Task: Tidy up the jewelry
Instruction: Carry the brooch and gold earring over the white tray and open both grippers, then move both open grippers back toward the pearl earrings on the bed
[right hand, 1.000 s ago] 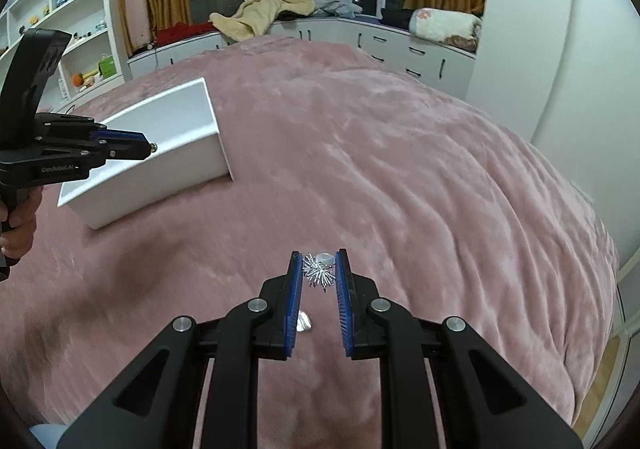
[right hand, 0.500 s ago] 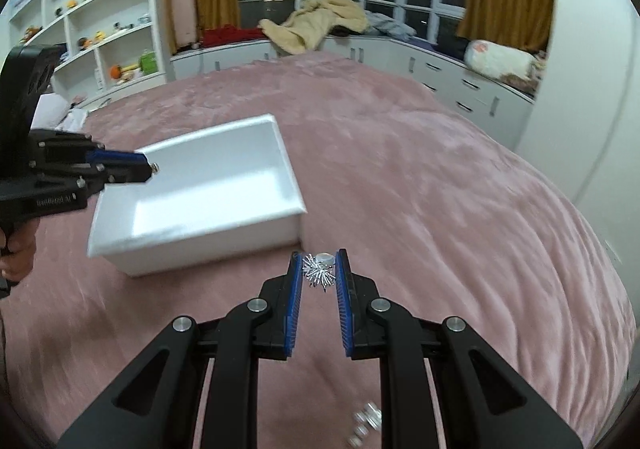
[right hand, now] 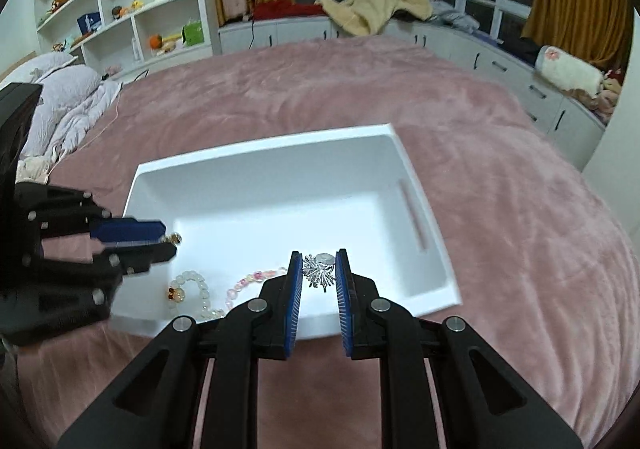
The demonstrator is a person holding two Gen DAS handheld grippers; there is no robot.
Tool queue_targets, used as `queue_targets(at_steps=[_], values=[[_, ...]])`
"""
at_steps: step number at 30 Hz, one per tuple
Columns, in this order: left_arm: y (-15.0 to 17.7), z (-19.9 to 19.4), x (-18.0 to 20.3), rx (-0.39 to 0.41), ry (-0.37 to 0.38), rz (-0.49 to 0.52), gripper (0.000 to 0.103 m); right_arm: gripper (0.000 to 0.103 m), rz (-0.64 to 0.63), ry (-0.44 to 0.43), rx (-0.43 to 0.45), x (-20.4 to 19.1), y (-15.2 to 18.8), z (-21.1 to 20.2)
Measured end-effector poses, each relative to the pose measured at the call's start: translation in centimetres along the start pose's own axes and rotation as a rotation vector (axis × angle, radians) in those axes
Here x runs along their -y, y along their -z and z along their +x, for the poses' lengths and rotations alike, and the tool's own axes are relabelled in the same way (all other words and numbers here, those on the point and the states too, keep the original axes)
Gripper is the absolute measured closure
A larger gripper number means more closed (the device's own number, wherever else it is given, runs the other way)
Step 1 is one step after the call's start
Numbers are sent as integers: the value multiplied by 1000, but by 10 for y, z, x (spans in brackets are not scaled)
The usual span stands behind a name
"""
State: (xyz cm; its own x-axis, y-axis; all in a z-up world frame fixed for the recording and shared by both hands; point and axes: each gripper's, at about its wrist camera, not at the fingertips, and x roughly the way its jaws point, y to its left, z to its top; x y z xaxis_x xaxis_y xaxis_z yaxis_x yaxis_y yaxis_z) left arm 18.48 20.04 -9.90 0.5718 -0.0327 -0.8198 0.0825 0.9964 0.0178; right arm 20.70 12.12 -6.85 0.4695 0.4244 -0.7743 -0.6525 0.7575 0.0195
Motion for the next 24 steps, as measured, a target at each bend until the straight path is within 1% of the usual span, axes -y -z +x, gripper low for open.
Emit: queue_targets(at_steps=[4,10,12,13,14,15,16,17,18,19,20,21,22,23,24], values=[[9,14,-4,-31,-11,-19,80,86,39,-25,-58,-9,-1,24],[17,28,-11,-56,-10,-45,80,86,17,-23,-96,-21,-1,39],[18,31,-12,-67,-7,-49,79,84,20,-25,-105,-23,-1,42],[19,32,-13,-70,-7,-49,77,84,30,-29,-107,-23,-1,43],[20,32,-14,-73,-9,-48,68,81,40,-38,-110,-23,-1,44],[20,33,-13,-74,-5,-47,65,69,45,-40,-107,-22,-2,44],[21,32,-13,-68,-8,-43,61,62,46,-31,-98,-23,-2,43],[21,32,-13,-66,-10,-40,55,50,47,-27,-93,-23,-2,42],[21,31,-12,-63,-10,-37,50,47,49,-25,-84,-23,-2,40],[21,30,-12,-56,-14,-36,40,47,55,-23,-71,-22,-3,36],[21,28,-12,-44,-20,-38,34,47,69,-21,-49,-18,-3,30],[20,25,-12,-38,-17,-40,33,44,88,-21,-35,-13,-3,25],[19,22,-12,-29,-8,-50,28,42,105,-25,-25,-9,-2,20],[18,20,-13,-21,-6,-57,22,37,125,-24,-13,-3,-2,15],[16,18,-12,-9,-6,-59,19,31,138,-22,-3,2,0,9]])
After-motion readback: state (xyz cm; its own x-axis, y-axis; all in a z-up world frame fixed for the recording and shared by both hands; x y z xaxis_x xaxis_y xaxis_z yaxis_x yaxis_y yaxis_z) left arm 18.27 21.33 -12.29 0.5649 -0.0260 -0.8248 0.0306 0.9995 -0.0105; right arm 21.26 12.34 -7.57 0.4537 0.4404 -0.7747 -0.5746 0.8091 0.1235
